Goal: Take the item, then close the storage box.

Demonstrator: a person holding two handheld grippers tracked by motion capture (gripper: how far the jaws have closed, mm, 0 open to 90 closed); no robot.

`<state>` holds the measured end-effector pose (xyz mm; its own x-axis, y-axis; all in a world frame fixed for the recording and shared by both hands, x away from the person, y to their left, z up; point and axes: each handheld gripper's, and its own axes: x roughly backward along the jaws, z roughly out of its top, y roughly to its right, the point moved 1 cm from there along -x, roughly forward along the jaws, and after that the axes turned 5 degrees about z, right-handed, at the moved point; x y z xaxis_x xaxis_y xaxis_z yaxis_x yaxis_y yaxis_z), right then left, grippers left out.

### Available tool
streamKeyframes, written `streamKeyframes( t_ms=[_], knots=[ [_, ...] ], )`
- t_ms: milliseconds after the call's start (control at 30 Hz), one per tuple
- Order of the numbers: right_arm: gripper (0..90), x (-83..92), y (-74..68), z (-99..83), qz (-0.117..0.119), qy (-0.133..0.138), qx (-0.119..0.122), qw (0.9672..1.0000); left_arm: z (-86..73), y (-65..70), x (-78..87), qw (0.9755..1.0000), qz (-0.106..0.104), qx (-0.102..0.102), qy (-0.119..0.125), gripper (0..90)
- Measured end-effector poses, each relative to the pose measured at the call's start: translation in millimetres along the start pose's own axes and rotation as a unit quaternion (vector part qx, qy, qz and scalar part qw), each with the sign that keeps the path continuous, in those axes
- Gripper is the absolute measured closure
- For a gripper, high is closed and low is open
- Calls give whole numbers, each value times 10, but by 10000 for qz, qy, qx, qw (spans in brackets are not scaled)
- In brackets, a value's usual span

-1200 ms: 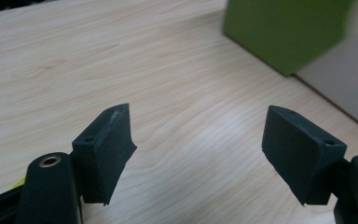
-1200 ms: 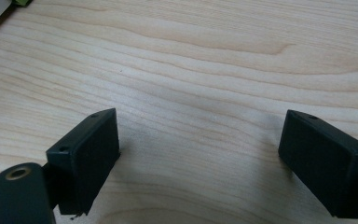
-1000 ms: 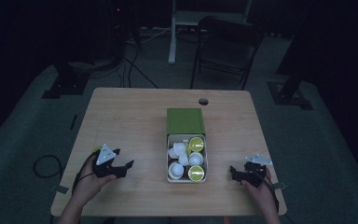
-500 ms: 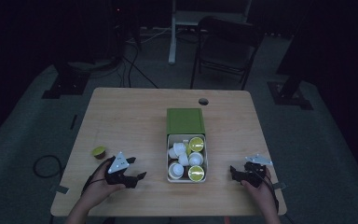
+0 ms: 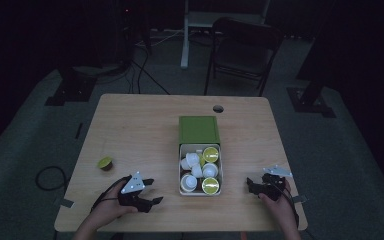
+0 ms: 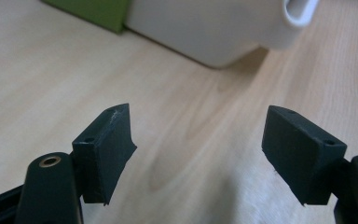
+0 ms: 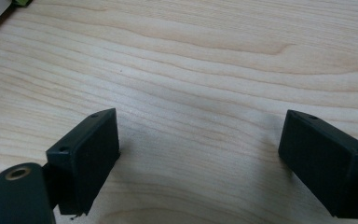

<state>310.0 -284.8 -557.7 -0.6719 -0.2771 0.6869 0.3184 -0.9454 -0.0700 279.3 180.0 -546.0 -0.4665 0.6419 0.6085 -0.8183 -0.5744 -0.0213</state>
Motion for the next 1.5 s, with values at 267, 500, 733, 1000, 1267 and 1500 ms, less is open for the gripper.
streamKeyframes(
  t_ms=[267, 500, 733, 1000, 1267, 1500],
  knots=[
    [118, 0, 0, 0, -1, -1, 0, 10000, -33, 44, -36, 9992, 105, -181, -334, 249],
    [118, 0, 0, 0, 1, -1, -3, 10000, -26, 66, -71, 9979, 141, -252, -586, 227],
    [118, 0, 0, 0, 1, -3, -4, 10000, -16, 100, -86, 9976, 217, -168, -628, 204],
    [116, -3, 3, 2, 13, -1, 9, 10000, 0, 145, -119, 9971, 243, -153, -708, 114],
    [117, -3, 6, 4, 24, -5, 18, 10000, 4, 152, -129, 9970, 231, -167, -718, 94],
    [117, 17, -3, -10, 124, 36, -37, 9999, 7, 158, -130, 9970, 262, -146, -720, 95]
  ],
)
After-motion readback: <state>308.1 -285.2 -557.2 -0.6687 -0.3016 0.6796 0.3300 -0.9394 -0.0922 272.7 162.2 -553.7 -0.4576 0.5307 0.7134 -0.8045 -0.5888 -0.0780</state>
